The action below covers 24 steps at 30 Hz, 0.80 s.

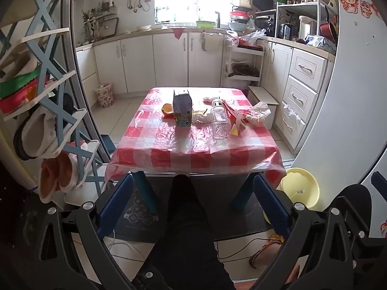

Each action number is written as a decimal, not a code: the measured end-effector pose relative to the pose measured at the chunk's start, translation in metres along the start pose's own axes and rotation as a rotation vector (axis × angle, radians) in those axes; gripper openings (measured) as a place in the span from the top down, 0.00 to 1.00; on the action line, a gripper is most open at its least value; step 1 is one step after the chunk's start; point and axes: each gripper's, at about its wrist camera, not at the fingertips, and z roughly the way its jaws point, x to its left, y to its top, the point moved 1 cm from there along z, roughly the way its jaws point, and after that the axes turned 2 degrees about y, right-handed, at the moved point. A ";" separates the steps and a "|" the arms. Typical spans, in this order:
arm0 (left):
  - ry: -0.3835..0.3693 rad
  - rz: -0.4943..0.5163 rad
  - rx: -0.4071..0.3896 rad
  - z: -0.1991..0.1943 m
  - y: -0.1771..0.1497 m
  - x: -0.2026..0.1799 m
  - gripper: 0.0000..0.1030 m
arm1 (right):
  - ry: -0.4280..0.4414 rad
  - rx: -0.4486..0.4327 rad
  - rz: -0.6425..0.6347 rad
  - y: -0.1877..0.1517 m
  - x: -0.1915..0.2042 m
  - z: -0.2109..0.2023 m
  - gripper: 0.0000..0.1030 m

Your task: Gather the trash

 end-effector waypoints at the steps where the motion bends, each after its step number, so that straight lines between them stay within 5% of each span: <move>1: 0.000 0.001 0.000 0.000 0.000 0.000 0.08 | -0.001 -0.002 -0.001 0.000 0.000 0.000 0.06; 24: 0.002 0.012 -0.006 -0.007 -0.001 -0.013 0.08 | 0.003 -0.002 -0.003 0.000 0.003 -0.003 0.06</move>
